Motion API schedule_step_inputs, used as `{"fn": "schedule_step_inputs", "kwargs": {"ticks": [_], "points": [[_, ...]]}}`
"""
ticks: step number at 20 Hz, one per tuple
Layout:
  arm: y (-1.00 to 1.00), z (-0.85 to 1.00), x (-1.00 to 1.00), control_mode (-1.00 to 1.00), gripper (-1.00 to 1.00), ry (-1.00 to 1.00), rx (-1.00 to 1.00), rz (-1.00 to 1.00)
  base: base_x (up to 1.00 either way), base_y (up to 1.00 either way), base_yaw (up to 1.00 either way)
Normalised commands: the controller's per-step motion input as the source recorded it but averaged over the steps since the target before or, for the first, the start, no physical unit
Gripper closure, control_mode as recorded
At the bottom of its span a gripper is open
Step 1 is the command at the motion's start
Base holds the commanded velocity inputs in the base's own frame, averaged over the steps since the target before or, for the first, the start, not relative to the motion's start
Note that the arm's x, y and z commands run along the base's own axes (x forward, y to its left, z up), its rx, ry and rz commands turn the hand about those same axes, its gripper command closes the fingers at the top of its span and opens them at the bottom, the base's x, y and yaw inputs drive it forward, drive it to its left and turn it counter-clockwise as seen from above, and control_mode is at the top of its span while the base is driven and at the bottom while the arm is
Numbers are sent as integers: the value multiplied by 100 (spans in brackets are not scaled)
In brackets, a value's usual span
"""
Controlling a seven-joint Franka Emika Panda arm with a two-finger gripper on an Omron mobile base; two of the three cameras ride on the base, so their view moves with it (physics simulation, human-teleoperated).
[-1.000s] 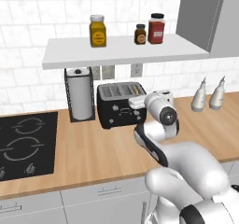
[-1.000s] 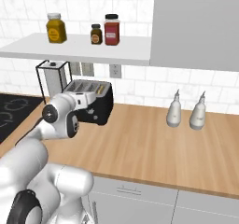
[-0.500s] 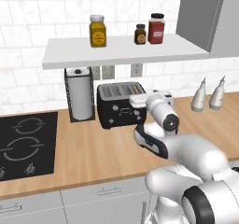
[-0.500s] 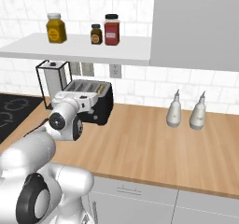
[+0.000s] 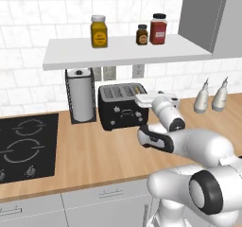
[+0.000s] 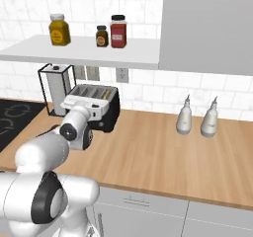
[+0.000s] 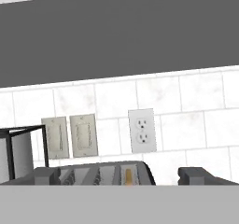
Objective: Start the toaster. Once the lever pops up, take the bread to the plate on the dining counter.
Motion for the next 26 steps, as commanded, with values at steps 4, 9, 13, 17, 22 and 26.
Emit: {"fn": "schedule_step_inputs", "kwargs": {"ticks": [4, 9, 13, 17, 22, 26], "points": [[0, 0, 0, -100, -100, 1, 0, 0, 0, 0, 0], [0, 0, 2, -100, -100, 10, -2, 0, 0, 0, 0], [0, 0, 4, -100, -100, 15, -2, 0, 0, 0, 0], [1, 0, 9, -100, -100, 4, -1, 0, 0, 0, 0], [6, -6, 21, -100, -100, 1, -2, 0, 0, 0, 0], [6, -34, 22, -100, -100, 2, -4, 0, 0, 0, 0]]}}
